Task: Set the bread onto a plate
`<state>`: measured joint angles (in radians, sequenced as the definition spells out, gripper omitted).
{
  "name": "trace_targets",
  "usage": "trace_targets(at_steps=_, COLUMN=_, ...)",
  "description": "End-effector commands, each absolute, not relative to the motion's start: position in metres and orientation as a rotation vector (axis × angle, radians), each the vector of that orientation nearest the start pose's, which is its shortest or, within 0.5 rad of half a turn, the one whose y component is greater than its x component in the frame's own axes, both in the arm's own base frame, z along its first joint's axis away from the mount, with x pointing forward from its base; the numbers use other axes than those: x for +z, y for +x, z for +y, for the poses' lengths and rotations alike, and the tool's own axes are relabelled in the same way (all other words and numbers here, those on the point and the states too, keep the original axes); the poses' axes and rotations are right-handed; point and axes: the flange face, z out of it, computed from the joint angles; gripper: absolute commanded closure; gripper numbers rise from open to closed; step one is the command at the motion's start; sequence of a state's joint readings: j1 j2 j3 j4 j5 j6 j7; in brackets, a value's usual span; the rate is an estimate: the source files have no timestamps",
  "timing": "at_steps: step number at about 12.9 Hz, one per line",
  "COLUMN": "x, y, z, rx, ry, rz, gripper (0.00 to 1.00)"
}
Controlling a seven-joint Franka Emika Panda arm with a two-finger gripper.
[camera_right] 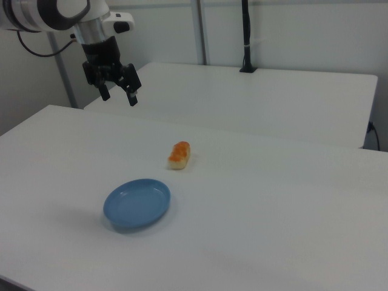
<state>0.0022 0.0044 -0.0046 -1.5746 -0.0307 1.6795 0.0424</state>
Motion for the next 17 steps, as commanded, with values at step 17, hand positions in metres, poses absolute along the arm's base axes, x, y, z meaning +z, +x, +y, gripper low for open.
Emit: trace_targets(at_steps=17, x=0.6238, y=0.5576, z=0.0028, rx=-0.06, ry=-3.18, rz=-0.107, gripper=0.0)
